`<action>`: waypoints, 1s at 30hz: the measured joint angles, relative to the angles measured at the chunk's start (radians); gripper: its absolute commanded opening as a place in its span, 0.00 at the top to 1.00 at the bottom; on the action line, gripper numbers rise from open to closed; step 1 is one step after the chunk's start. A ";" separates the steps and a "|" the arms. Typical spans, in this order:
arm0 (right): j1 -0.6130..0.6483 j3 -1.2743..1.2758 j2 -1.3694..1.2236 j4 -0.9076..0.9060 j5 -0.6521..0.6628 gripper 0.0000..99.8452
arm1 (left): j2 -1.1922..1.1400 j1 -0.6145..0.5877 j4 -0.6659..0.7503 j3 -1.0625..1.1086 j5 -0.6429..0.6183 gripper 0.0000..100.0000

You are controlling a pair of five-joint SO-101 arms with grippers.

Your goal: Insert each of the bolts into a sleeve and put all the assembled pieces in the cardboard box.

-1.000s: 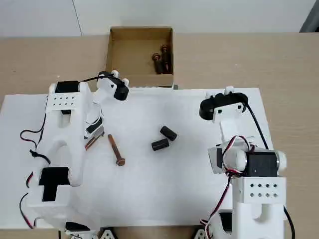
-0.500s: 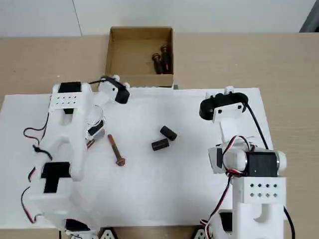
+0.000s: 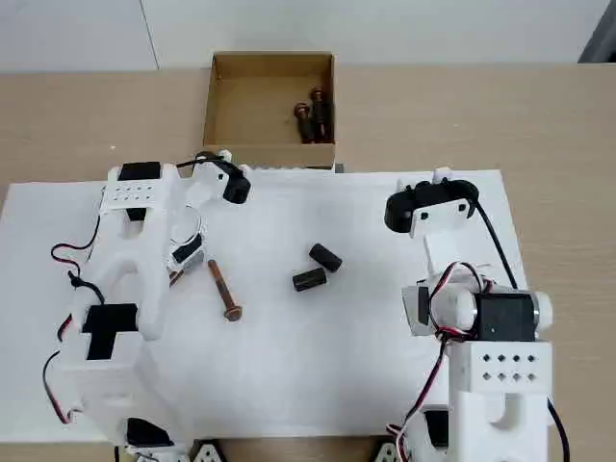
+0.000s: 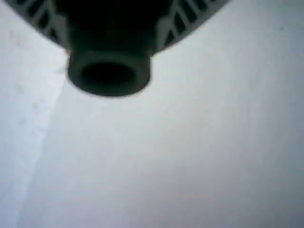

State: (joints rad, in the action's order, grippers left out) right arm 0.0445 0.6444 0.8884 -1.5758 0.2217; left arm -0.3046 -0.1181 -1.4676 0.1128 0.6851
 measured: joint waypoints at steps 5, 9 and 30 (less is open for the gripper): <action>0.000 0.000 0.000 0.000 0.000 1.00 | 0.000 0.000 0.000 0.000 0.002 0.99; 0.000 0.000 0.000 0.000 0.000 1.00 | 0.000 0.000 0.002 0.005 0.002 0.99; 0.000 -0.207 0.008 -0.098 0.000 1.00 | 0.387 0.112 -0.249 -0.101 -0.284 0.99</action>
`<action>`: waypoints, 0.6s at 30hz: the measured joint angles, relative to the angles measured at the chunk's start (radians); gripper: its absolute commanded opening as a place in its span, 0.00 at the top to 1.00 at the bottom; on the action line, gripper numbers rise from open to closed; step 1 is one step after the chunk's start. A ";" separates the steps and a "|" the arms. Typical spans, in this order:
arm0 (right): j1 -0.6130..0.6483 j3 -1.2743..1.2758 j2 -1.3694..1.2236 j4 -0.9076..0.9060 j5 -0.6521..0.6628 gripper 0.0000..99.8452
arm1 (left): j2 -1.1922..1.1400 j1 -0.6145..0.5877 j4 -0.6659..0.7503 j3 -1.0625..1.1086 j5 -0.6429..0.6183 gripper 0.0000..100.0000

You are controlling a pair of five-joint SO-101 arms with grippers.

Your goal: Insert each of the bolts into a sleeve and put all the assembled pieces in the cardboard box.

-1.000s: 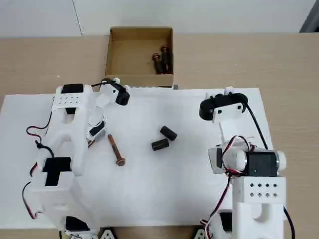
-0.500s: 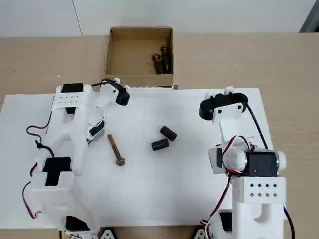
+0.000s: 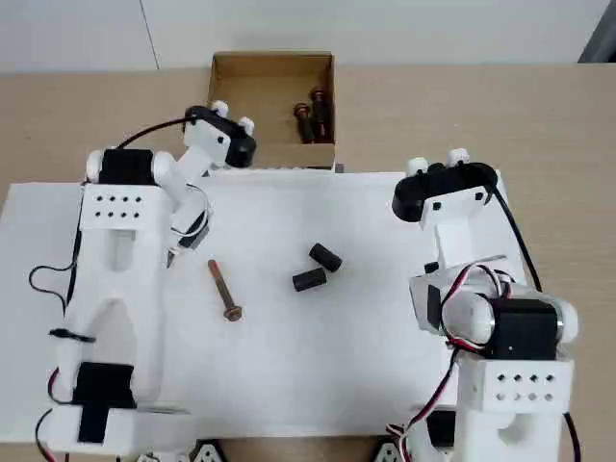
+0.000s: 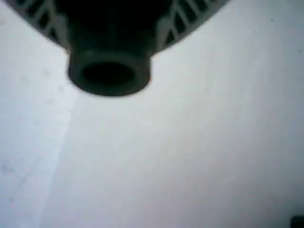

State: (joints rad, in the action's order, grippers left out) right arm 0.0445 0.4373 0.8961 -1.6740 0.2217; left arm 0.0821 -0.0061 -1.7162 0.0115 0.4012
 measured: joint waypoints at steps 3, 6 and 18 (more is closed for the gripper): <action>-0.002 0.000 0.074 0.000 0.000 1.00 | 0.071 0.040 -0.008 0.000 -0.023 0.99; 0.000 0.000 0.190 0.000 0.000 1.00 | 0.176 0.069 -0.008 0.000 -0.040 0.99; 0.002 0.250 0.497 0.157 0.000 1.00 | 0.695 0.106 0.183 0.428 -0.199 0.99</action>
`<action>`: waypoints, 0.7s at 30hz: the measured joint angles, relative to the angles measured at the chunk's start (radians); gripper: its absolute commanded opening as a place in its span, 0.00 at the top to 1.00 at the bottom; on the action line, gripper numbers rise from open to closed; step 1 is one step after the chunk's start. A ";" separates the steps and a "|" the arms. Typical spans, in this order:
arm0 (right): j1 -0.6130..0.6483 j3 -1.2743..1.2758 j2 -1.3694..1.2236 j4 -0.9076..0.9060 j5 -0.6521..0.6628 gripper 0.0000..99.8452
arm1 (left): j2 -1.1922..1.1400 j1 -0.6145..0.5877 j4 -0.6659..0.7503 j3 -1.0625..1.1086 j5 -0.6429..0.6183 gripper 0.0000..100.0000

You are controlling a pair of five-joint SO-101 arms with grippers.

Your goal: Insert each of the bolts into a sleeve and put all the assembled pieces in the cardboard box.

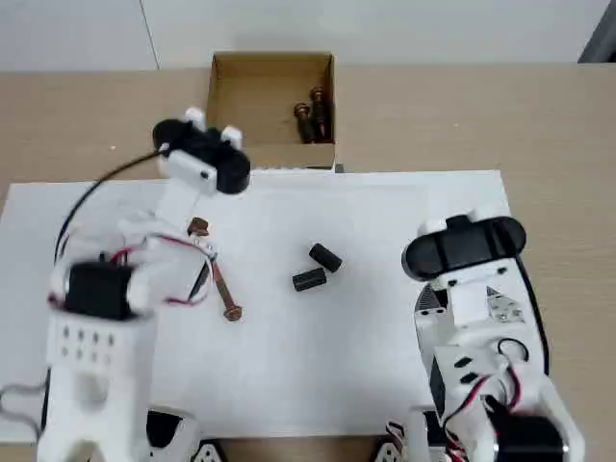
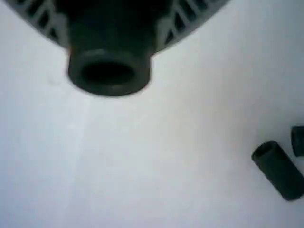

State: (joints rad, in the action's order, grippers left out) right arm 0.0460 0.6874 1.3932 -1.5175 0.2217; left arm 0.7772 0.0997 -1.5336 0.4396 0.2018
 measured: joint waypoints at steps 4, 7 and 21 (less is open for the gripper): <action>-0.002 0.133 0.072 0.120 0.000 1.00 | 0.206 0.000 0.186 0.227 -0.077 0.99; 0.000 0.238 0.137 0.190 0.000 1.00 | 0.342 0.000 0.318 0.385 -0.147 0.99; 0.281 0.654 0.379 0.476 -0.115 1.00 | 0.752 0.003 0.563 0.786 -0.562 0.99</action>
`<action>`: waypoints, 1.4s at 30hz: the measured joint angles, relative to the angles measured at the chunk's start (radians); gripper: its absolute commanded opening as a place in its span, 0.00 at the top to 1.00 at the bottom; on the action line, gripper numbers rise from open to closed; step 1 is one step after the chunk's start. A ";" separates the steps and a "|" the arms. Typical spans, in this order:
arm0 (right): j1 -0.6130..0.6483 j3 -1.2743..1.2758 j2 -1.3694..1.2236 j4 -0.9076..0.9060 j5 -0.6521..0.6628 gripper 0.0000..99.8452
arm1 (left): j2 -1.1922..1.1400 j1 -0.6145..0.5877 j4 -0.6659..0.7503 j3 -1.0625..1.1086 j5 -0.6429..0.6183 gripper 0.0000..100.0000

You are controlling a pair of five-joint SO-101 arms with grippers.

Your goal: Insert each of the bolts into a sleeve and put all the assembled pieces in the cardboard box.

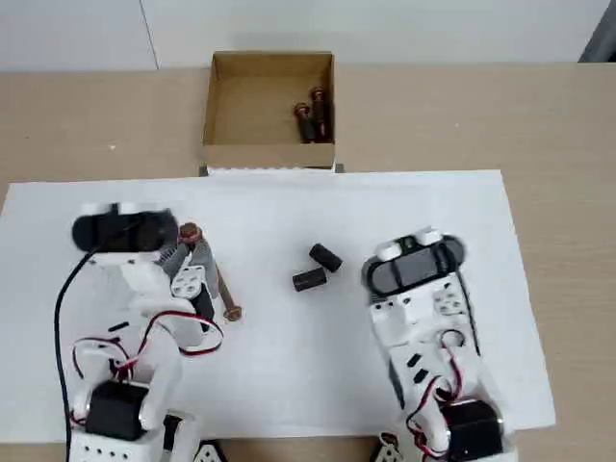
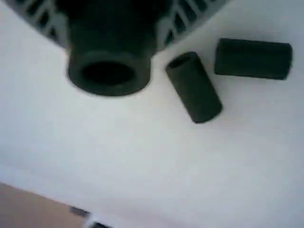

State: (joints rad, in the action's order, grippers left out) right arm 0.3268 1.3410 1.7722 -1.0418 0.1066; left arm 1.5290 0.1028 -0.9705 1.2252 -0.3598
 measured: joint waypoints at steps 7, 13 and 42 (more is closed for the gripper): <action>0.170 0.103 0.029 0.117 -0.012 1.00 | 0.222 0.000 0.101 0.163 -0.017 0.99; 0.275 0.164 0.029 0.238 -0.012 1.00 | 0.269 0.055 0.127 0.210 -0.074 0.99; 0.423 0.318 0.032 0.359 -0.012 1.00 | 0.270 0.285 0.259 0.210 -0.226 0.99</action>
State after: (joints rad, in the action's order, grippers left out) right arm 0.7503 1.6586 1.8044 -0.6828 0.0944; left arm 1.7990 0.3882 -0.7112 1.4354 -0.5854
